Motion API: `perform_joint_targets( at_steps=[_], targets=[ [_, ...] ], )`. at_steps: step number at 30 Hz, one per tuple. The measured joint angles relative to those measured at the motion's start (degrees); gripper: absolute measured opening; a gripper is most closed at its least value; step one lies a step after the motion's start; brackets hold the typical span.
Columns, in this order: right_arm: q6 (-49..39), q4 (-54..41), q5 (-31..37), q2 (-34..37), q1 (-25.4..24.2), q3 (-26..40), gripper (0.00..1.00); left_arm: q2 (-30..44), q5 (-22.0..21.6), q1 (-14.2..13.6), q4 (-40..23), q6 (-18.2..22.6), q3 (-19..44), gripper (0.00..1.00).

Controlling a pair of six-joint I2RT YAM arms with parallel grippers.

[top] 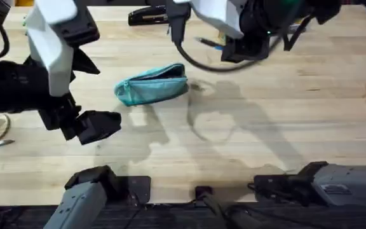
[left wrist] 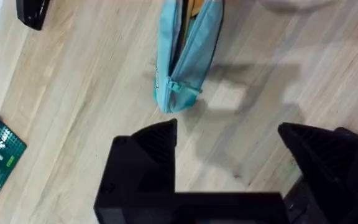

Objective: Unzip the bag, pick up the pens from the table one at a time and place them inside, then zip the bag closed.

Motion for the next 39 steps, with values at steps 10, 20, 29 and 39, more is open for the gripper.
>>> perform_joint_targets(
  at_steps=[10, 20, 29, 39],
  targets=[
    [-9.3, 0.2, -11.6, 4.6, 0.0, 0.0, 0.033, 0.0, -0.4, 0.6, 0.0, 0.1, 0.0, 0.993],
    [-12.2, 2.8, -16.2, 9.0, 0.0, 0.0, 0.033, 1.3, -1.3, 9.4, 1.5, 7.9, 0.0, 0.994],
    [-13.1, 8.2, -17.4, 13.8, 0.8, 0.0, 0.033, 14.8, 0.7, 18.0, 6.5, 19.5, 0.0, 0.995],
    [-13.1, 10.5, -17.5, 19.1, 2.2, 0.0, 0.033, 22.7, 1.4, 21.6, 10.3, 24.1, 0.0, 0.994]
  ],
)
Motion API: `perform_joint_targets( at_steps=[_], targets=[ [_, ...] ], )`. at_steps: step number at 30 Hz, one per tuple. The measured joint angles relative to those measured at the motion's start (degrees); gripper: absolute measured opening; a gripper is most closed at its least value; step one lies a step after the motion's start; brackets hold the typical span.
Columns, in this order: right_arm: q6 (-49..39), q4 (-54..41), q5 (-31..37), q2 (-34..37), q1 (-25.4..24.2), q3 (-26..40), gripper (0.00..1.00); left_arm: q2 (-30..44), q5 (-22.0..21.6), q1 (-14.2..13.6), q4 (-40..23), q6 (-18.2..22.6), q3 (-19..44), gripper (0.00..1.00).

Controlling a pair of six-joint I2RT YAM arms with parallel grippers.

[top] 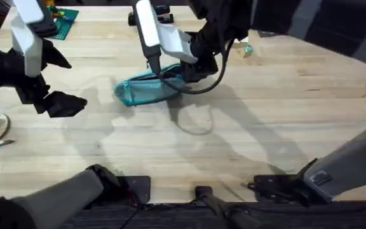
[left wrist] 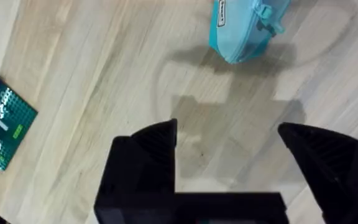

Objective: Unzip the bag, pick up the pens from the table one at a time and place them inside, then zip the bag closed.

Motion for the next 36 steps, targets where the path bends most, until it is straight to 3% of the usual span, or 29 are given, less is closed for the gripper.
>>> perform_joint_targets(
  at_steps=[10, 36],
  targets=[
    [0.0, 1.8, 0.1, 2.5, 0.5, 0.0, 0.033, 1.8, 0.8, 0.0, 1.7, 2.8, 0.0, 0.993],
    [-4.4, 14.9, 0.2, 8.9, 7.7, 0.0, 0.033, 1.8, 1.5, 0.0, 2.0, 3.0, 0.0, 0.993]
  ],
)
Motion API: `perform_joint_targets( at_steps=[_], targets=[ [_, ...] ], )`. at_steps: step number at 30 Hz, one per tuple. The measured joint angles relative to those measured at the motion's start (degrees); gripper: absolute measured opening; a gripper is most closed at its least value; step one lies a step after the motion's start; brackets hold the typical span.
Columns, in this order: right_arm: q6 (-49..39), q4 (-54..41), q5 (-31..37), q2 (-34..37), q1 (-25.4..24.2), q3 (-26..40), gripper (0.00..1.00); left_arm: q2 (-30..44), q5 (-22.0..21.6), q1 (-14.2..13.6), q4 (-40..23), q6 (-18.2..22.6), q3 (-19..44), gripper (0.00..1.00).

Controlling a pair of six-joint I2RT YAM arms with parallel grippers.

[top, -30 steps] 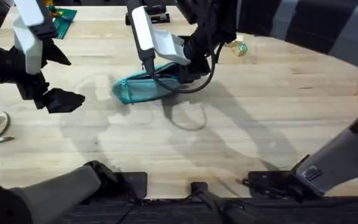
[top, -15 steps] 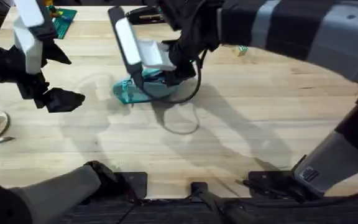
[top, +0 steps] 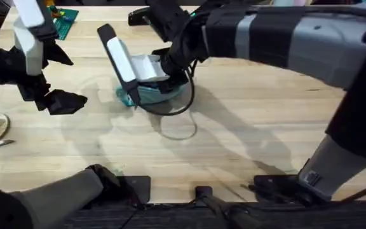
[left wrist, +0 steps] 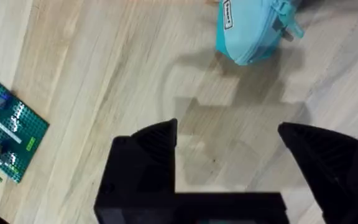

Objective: Unzip the bag, pick up the pens from the table one at a time and place them inside, then zip the bag closed.

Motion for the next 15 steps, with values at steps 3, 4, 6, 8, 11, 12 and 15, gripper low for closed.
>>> perform_joint_targets(
  at_steps=[3, 4, 6, 8, 11, 12, 15],
  targets=[
    [-0.1, 1.1, 0.0, 1.2, 1.8, 0.0, 0.088, 0.0, 0.2, 0.0, 0.0, 0.0, 0.0, 0.993],
    [-0.2, 1.1, 0.0, 1.2, 1.8, 0.0, 0.172, 0.0, 0.2, 0.0, 0.0, 0.0, 0.0, 0.993],
    [-0.1, 1.2, 0.0, 1.2, 1.9, 0.0, 0.459, 0.0, 0.2, 0.0, 0.0, 0.0, 0.0, 0.993],
    [-0.1, 1.5, 0.1, 1.2, 1.9, 0.1, 0.748, 0.0, 0.2, 0.0, 0.0, 0.0, 0.0, 0.993],
    [-0.3, 1.7, 0.3, 1.2, 1.8, 0.9, 0.991, 0.0, 0.2, 0.0, 0.0, 0.0, 0.0, 0.993],
    [-0.3, 1.7, 0.3, 1.2, 1.8, 1.0, 0.995, 0.0, 0.2, 0.0, 0.0, 0.0, 0.0, 0.993],
    [0.3, 1.6, 0.8, 1.2, 1.8, 1.0, 0.997, 0.0, 0.2, 0.0, 0.0, 0.0, 0.0, 0.994]
  ],
)
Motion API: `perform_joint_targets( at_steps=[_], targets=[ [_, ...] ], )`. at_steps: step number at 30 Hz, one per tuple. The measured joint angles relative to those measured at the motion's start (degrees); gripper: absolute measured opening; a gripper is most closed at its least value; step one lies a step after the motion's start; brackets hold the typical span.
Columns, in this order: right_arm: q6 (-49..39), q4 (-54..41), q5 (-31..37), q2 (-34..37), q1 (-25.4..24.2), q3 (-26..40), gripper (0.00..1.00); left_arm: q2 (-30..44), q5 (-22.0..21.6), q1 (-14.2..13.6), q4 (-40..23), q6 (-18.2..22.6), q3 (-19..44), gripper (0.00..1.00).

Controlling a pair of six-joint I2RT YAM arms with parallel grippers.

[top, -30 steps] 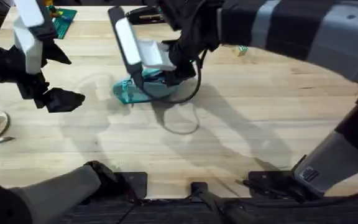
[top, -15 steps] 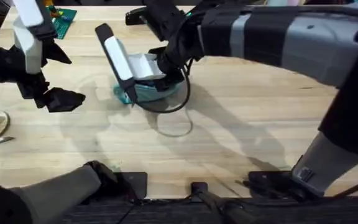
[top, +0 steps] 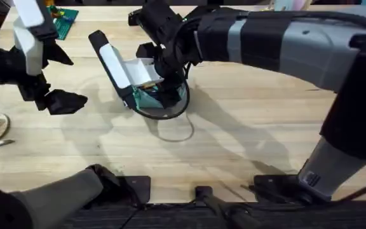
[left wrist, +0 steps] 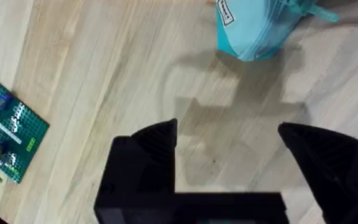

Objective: Unzip the bag, pick up the pens from the table one at a time and place them inside, then zip the bag closed.

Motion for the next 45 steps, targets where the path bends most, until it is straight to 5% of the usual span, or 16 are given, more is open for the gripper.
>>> perform_joint_targets(
  at_steps=[9, 20, 30, 45],
  targets=[
    [7.4, -0.8, 6.8, -1.1, 0.2, 0.0, 0.998, 0.0, 0.0, 0.0, 0.0, 0.0, 0.0, 0.994],
    [21.6, -6.2, 10.1, -10.9, 0.2, 0.0, 0.998, 0.0, 0.0, 0.0, 0.3, 0.1, 0.0, 0.993],
    [46.2, -8.5, 9.9, -19.0, 0.2, 0.0, 0.998, 2.3, 0.5, 0.0, 0.6, 5.8, 0.0, 0.993],
    [81.6, -10.3, -11.5, -22.2, 0.5, 0.0, 0.998, 15.7, 5.4, 0.0, 2.2, 17.7, 0.0, 0.993]
  ],
)
